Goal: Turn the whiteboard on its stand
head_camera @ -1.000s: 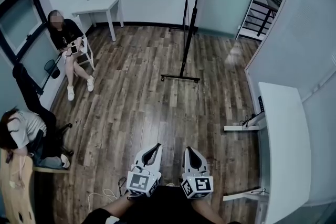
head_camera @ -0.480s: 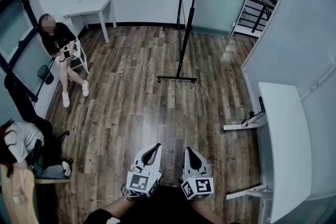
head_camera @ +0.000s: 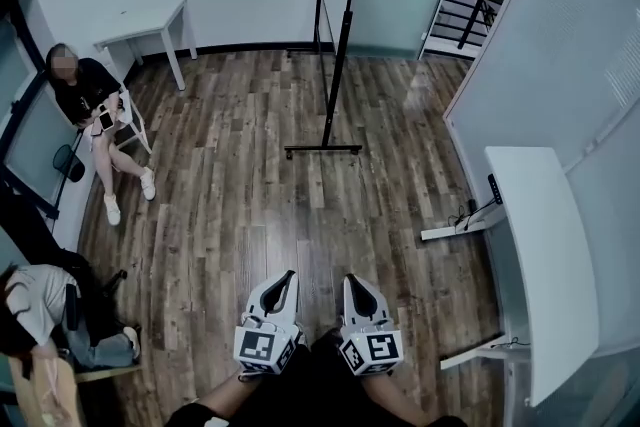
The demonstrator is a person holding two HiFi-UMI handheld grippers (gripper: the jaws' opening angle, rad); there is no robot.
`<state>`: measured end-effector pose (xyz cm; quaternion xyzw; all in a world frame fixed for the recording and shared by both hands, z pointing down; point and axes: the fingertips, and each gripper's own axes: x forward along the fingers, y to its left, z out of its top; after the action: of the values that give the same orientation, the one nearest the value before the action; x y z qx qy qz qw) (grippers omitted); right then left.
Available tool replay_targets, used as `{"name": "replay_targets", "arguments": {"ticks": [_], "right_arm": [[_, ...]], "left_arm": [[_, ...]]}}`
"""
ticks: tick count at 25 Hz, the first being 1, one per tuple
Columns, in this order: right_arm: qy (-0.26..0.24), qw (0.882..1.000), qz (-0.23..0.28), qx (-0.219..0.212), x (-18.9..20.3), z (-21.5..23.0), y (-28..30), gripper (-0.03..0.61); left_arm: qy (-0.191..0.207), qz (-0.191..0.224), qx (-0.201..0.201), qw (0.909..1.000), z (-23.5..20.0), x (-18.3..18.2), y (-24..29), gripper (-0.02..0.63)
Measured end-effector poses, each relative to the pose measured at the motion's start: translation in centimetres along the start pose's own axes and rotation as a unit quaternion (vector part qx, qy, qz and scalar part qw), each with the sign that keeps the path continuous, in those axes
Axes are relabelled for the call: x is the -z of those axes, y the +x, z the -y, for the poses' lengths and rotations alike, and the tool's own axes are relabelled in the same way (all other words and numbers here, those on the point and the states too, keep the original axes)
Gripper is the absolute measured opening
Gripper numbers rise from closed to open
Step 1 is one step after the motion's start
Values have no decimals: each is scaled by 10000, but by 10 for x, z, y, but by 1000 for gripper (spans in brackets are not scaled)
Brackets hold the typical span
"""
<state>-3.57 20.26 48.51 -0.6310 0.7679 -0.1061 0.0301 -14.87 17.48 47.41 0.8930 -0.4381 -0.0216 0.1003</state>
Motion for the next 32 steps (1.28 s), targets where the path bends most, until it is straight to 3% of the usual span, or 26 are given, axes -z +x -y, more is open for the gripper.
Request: {"name": "replay_targets", "arguments": {"ticks": [13,32], "right_arm": [[32,9999,-157,-54,1,26,81,14],[10,9993,-111,-358,-56,161,264,14]], "left_arm": [[82,-41,-218,9997,-39,-5,62,17],[178,80,-314,9993,-69,-39,283,17]]}}
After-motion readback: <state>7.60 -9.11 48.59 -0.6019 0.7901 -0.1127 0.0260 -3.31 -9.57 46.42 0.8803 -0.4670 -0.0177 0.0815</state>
